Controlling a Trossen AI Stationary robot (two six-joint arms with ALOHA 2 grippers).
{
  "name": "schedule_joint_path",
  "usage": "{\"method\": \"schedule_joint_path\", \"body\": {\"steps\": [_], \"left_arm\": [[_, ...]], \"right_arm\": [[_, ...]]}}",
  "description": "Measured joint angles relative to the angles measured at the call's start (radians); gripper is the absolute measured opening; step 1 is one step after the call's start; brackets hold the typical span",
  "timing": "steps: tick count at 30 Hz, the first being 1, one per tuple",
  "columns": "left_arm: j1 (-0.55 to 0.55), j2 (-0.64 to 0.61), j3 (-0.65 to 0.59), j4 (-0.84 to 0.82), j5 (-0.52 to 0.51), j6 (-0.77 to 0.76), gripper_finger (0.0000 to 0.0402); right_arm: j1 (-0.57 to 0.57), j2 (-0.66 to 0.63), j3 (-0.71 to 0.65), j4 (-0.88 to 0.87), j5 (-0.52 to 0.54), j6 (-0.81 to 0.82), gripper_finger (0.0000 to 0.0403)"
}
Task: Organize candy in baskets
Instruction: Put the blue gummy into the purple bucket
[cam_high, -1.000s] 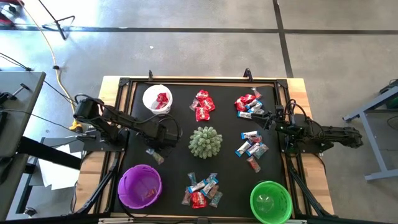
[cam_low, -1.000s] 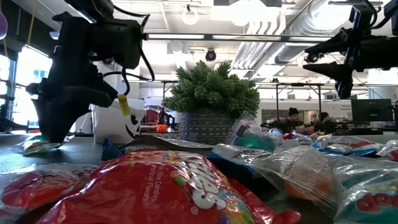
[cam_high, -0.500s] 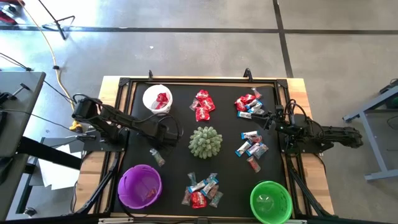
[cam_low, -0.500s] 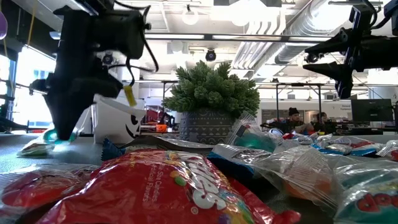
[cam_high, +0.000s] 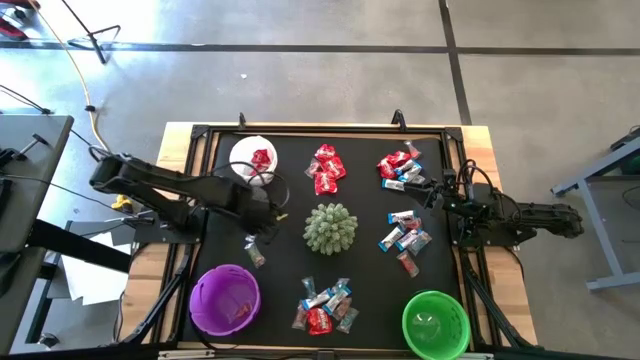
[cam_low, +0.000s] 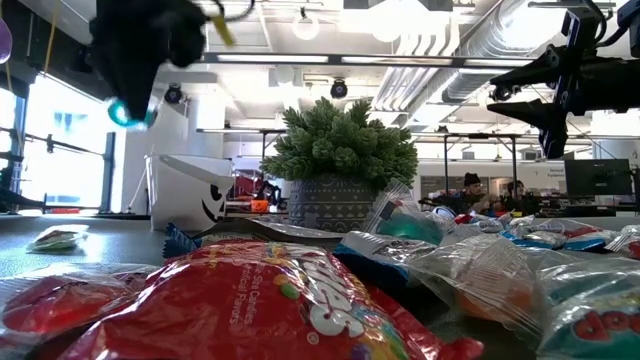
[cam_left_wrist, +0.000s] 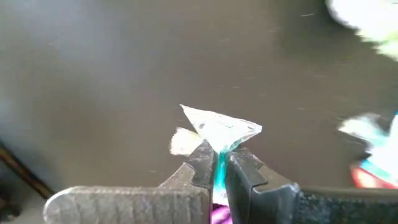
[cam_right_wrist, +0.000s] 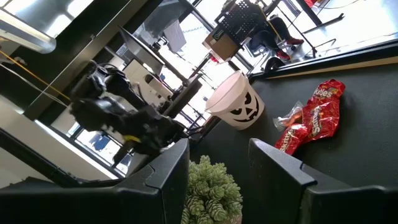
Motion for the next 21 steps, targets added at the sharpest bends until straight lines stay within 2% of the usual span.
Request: {"method": "schedule_joint_path", "body": {"steps": [8, 16, 21], "left_arm": [[-0.104, -0.086, 0.032, -0.025, 0.021, -0.078, 0.0018], [-0.324, -0.100, 0.090, -0.180, 0.099, -0.032, 0.0019], [-0.431, -0.099, 0.105, -0.227, 0.155, -0.119, 0.0019]], "right_arm": [[0.000, 0.000, 0.000, 0.000, 0.000, 0.000, 0.0162], [0.000, 0.000, 0.000, 0.000, 0.000, 0.000, 0.0162], [0.000, 0.000, 0.000, 0.000, 0.000, 0.000, 0.0162]]}}
